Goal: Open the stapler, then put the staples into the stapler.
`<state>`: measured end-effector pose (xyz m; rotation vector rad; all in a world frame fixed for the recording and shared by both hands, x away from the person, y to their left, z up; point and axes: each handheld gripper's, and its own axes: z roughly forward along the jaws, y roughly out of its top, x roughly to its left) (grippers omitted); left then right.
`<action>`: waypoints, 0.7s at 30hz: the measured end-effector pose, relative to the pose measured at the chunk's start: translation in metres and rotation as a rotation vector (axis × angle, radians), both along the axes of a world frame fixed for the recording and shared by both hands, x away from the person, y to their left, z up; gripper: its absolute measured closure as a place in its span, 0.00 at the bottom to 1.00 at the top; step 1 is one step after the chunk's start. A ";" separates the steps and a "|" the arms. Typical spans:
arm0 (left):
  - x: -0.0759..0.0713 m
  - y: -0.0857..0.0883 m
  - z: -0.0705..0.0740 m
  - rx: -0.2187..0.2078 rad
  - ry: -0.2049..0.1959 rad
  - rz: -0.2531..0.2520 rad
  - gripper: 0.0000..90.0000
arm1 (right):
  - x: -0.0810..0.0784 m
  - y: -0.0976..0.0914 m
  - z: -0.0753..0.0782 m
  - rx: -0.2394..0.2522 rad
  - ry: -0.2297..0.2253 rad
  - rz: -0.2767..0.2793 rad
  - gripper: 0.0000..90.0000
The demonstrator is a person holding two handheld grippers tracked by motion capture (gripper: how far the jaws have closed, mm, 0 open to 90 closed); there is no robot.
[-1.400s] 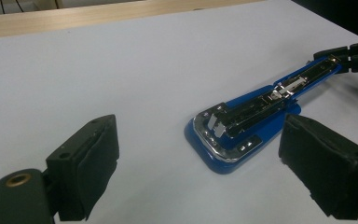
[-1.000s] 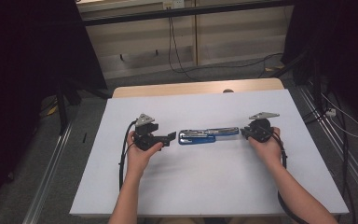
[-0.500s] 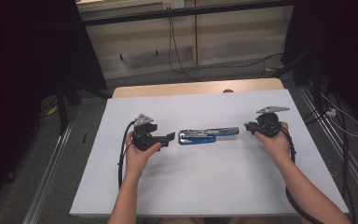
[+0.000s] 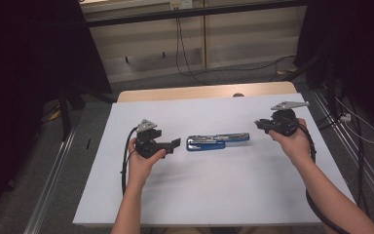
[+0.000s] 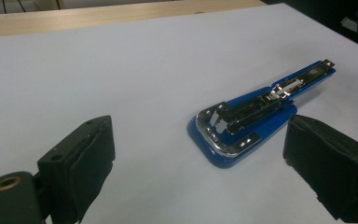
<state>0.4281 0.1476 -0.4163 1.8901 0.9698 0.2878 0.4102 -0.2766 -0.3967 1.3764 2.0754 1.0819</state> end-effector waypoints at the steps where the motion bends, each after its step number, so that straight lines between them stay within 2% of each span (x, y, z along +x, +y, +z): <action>1: -0.001 -0.001 0.000 0.006 -0.003 0.001 0.10 | 0.001 0.002 0.002 0.002 -0.002 0.004 0.88; 3: -0.001 0.000 0.001 0.020 -0.013 -0.003 0.09 | 0.003 0.006 0.004 0.006 -0.008 0.024 0.88; 8: -0.004 0.003 0.004 0.016 -0.005 -0.004 0.07 | 0.007 0.020 0.007 0.012 -0.020 0.078 0.88; 21: -0.009 0.010 0.007 0.012 -0.016 0.000 0.07 | 0.014 0.048 0.011 -0.001 -0.038 0.181 0.88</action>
